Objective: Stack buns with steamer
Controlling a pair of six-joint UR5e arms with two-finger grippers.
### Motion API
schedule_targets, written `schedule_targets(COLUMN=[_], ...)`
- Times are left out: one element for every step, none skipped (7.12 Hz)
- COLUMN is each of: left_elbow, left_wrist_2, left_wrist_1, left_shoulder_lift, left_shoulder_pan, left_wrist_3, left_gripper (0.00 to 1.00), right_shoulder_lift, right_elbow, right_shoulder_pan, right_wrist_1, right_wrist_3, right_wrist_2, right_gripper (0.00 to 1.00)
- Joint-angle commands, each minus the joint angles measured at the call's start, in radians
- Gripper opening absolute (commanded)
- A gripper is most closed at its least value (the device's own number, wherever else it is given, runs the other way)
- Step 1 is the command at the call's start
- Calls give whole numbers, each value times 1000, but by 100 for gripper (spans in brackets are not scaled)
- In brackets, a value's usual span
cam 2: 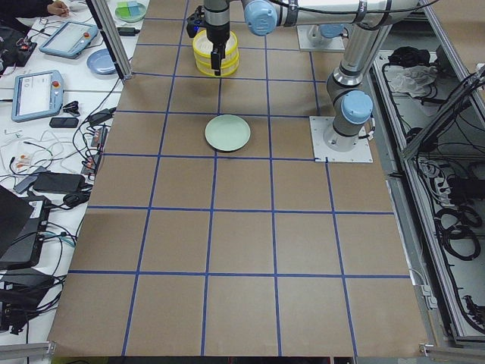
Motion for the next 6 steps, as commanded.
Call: schedule_targets(left_elbow=[-1, -2, -2, -4, -5, -8], left_wrist_2=[1, 3, 1, 0, 0, -2], left_wrist_1=[-17, -16, -13, -11, -7, -7], left_shoulder_lift=[22, 20, 20, 17, 17, 14], left_shoulder_pan=[-48, -68, -68, -68, -68, -68], left_wrist_3=[-45, -51, -50, -50, -50, -48], left_gripper=[100, 100, 100, 100, 100, 100], right_shoulder_lift=[-19, -29, -30, -30, -31, -33], right_elbow=[0, 0, 0, 0, 0, 0], right_shoulder_pan=[-1, 1, 1, 1, 1, 1], right_wrist_1=[19, 34, 36, 36, 36, 36], right_wrist_3=[6, 10, 9, 9, 9, 9], right_wrist_2=[2, -7, -8, -8, -8, -21], right_gripper=[100, 100, 100, 100, 100, 100])
